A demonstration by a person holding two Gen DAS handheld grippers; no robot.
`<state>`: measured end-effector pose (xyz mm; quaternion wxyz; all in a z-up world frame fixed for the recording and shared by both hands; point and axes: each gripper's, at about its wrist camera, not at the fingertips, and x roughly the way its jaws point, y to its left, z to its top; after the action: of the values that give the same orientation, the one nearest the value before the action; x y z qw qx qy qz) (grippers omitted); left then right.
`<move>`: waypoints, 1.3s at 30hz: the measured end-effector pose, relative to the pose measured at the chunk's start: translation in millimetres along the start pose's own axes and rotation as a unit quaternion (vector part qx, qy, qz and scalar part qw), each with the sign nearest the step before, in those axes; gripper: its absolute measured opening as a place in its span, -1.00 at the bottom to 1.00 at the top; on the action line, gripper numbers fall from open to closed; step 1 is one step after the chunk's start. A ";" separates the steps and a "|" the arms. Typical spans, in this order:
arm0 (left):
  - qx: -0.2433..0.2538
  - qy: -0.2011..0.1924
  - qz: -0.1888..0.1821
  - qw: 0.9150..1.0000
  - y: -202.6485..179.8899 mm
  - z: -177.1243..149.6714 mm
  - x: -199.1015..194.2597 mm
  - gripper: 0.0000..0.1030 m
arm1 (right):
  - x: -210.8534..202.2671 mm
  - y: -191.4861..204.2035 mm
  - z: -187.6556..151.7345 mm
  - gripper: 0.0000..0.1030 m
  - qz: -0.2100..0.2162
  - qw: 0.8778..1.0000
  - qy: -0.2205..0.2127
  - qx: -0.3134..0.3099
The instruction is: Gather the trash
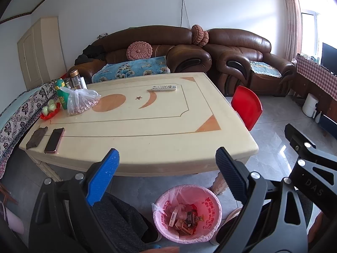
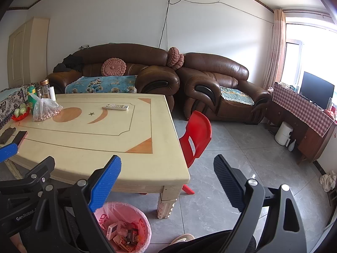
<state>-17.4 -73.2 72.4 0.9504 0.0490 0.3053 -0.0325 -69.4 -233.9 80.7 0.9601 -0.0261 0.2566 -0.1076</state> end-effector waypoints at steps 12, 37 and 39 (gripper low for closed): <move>0.001 0.001 -0.002 1.000 -0.6 0.3 0.5 0.76 | 0.4 1.1 0.4 0.69 0.000 1.000 0.000 -0.002; 0.005 -0.006 -0.022 1.000 3.5 0.6 1.3 0.76 | 4.3 2.6 -2.3 0.69 0.000 1.000 0.004 -0.011; 0.005 -0.006 -0.020 1.000 3.2 0.5 0.7 0.76 | 4.5 2.8 -1.8 0.69 0.000 1.000 0.003 -0.012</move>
<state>-16.3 -70.1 72.6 0.9511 0.0479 0.3003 -0.0535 -65.9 -232.2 76.6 0.9590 -0.0368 0.2610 -0.1044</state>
